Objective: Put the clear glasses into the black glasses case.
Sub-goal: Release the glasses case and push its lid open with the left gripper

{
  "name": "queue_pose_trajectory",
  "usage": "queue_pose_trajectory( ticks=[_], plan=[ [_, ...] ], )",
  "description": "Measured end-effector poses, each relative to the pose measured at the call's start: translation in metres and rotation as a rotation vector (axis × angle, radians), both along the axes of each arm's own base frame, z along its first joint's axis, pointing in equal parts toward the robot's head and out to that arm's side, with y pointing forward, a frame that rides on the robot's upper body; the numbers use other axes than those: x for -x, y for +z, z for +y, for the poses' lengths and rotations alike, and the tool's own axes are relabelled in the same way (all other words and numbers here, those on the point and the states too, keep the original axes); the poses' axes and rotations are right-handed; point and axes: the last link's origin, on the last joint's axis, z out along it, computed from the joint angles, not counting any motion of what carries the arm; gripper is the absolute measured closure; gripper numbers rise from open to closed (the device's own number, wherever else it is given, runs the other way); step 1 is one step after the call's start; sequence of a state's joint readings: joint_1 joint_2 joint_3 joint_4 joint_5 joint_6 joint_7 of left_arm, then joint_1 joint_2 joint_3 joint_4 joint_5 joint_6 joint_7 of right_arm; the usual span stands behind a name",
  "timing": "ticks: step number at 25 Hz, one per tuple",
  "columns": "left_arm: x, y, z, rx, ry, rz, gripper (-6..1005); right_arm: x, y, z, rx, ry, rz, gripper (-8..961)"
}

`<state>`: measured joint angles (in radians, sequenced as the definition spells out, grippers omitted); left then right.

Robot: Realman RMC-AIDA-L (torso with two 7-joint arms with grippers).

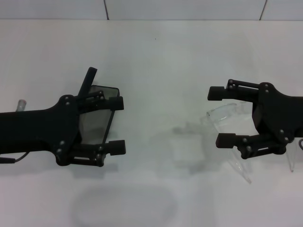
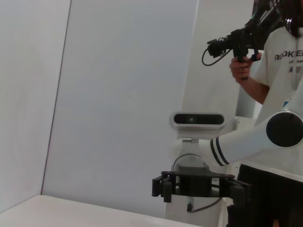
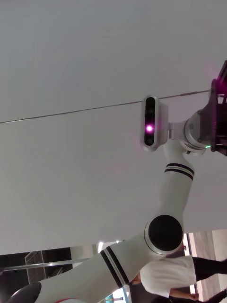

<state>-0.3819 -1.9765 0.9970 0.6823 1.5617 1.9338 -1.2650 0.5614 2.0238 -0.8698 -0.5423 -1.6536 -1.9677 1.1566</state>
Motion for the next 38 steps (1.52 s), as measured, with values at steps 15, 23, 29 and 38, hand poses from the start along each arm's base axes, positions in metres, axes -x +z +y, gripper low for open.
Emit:
queue_pose_trajectory(
  ticks=[15, 23, 29, 38],
  plan=[
    [-0.001, -0.002, 0.000, -0.003, 0.006, -0.005, 162, -0.002, -0.002, -0.002, -0.007, -0.003, 0.015, 95],
    [-0.011, 0.045, 0.040, -0.084, 0.244, 0.029, 189, -0.029, 0.031, 0.007, -0.182, -0.122, 0.021, 110],
    [-0.033, 0.067, 0.072, -0.176, 0.490, 0.274, 209, -0.059, 0.062, -0.006, -0.305, -0.223, 0.021, 121],
    [-0.053, 0.039, 0.091, -0.173, 0.845, 0.775, 293, -0.082, 0.092, -0.020, -0.438, -0.277, -0.011, 142]
  ],
)
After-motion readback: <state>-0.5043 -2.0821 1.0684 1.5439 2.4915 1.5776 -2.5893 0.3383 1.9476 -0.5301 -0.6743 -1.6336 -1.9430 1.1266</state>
